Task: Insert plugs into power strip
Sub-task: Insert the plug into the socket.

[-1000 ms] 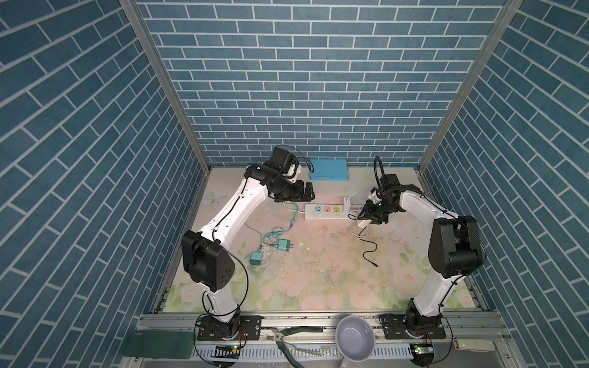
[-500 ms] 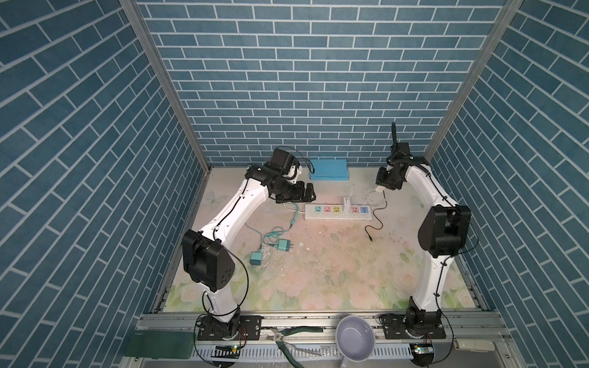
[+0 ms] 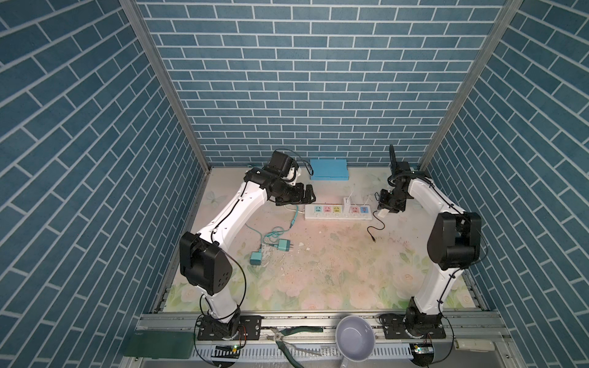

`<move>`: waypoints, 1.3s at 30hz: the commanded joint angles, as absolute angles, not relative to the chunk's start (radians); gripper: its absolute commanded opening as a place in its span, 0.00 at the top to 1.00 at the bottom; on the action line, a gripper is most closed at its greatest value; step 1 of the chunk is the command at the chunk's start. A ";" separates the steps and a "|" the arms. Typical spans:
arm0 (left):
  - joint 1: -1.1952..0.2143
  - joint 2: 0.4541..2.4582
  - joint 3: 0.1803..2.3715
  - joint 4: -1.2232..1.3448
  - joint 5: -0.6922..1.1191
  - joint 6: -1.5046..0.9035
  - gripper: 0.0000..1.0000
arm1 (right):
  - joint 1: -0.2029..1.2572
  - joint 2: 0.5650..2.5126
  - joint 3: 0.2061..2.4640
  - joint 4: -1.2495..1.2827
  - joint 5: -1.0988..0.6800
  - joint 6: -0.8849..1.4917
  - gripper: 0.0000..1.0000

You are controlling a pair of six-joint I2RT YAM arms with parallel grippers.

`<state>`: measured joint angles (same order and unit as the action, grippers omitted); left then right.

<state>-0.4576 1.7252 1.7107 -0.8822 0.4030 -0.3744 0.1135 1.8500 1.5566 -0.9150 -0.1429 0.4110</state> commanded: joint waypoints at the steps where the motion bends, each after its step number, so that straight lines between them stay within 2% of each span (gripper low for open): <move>1: -0.456 1.723 1.704 -0.879 0.401 -0.379 0.00 | 0.123 1.766 1.489 -0.858 -0.195 0.400 1.00; 8: -0.456 1.723 1.707 -0.891 0.387 -0.378 0.00 | 0.194 1.872 1.566 -0.887 -0.241 0.359 1.00; 15: -0.457 1.719 1.681 -0.882 0.373 -0.375 0.00 | 0.271 2.026 1.740 -0.933 -0.202 0.359 1.00; 22: -0.456 1.694 1.661 -0.884 0.349 -0.364 0.00 | 0.279 2.121 1.841 -0.966 -0.141 0.374 1.00; 39: -0.448 1.675 1.647 -0.871 0.341 -0.336 0.00 | 0.306 2.319 2.077 -1.073 -0.124 0.341 1.00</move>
<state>-0.4557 1.6886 1.6562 -0.8711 0.3527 -0.3527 0.2890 2.2745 2.0434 -1.0290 -0.1516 0.3786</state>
